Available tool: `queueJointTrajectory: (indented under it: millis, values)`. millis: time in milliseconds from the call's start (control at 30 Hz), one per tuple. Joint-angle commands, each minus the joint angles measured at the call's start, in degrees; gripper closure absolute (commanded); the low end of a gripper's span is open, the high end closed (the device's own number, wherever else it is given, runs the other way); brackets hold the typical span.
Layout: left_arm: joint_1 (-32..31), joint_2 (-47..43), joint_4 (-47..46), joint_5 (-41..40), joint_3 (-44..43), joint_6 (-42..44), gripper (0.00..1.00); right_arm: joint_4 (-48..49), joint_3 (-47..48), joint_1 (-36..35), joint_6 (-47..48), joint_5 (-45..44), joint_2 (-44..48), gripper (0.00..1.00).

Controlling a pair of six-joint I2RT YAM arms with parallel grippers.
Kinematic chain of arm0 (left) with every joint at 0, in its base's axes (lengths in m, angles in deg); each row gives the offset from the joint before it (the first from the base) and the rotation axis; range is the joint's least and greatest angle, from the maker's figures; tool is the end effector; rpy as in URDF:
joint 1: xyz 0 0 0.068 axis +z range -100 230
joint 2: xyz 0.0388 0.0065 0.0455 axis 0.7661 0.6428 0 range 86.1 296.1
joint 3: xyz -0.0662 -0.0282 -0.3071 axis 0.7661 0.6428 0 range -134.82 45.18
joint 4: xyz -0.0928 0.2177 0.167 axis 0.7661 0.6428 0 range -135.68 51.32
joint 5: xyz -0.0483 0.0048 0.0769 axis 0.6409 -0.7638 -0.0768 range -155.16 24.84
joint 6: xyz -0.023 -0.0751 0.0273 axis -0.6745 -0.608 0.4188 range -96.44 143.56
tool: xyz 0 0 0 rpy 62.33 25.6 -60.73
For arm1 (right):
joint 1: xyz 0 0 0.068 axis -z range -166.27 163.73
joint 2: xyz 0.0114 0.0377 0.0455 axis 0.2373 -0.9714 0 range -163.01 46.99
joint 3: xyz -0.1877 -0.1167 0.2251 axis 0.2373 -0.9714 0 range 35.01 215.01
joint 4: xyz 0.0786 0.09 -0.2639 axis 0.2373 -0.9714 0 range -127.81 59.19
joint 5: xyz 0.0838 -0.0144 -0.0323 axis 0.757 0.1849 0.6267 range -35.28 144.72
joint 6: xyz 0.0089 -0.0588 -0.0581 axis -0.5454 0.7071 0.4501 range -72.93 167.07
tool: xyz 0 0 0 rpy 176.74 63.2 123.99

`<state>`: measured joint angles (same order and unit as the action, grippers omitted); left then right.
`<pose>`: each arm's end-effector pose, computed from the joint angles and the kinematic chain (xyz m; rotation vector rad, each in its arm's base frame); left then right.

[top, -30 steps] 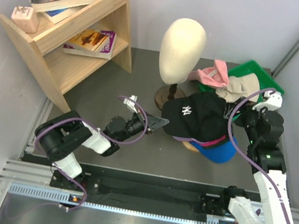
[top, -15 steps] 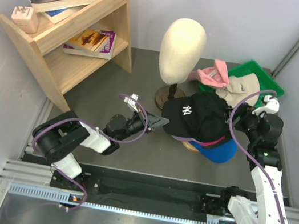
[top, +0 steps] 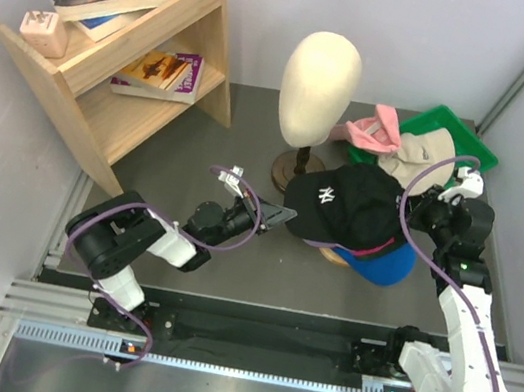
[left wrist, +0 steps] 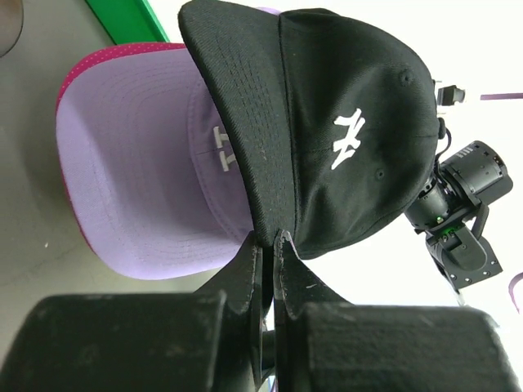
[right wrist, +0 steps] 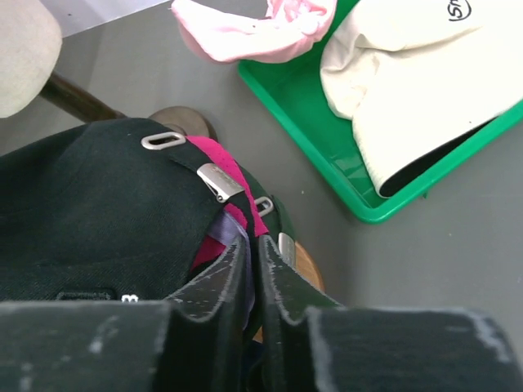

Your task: Stack the hats

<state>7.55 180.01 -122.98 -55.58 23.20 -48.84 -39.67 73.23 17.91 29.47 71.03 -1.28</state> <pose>0.2340 -0.2305 0.1915 -0.2945 1.7207 -1.6874 0.2331 0.0034 0.3078 0.1680 1.9026 0.4291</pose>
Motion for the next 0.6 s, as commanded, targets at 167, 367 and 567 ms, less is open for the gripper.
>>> queueJointTrajectory:
  millis: [167,367,567]
  values:
    - [0.88,8.83,4.62,-0.09,2.2,1.47,1.0,0.25,-1.48,1.26,2.58,-3.57,-0.86,1.0]
    - [0.88,10.16,7.68,-0.97,1.32,3.32,1.0,-0.01,-1.3,1.26,2.93,-4.8,-1.03,1.0]
    - [0.88,7.17,18.65,-2.29,-1.31,7.97,0.95,-0.01,-1.3,1.26,3.02,-4.8,-0.77,1.0]
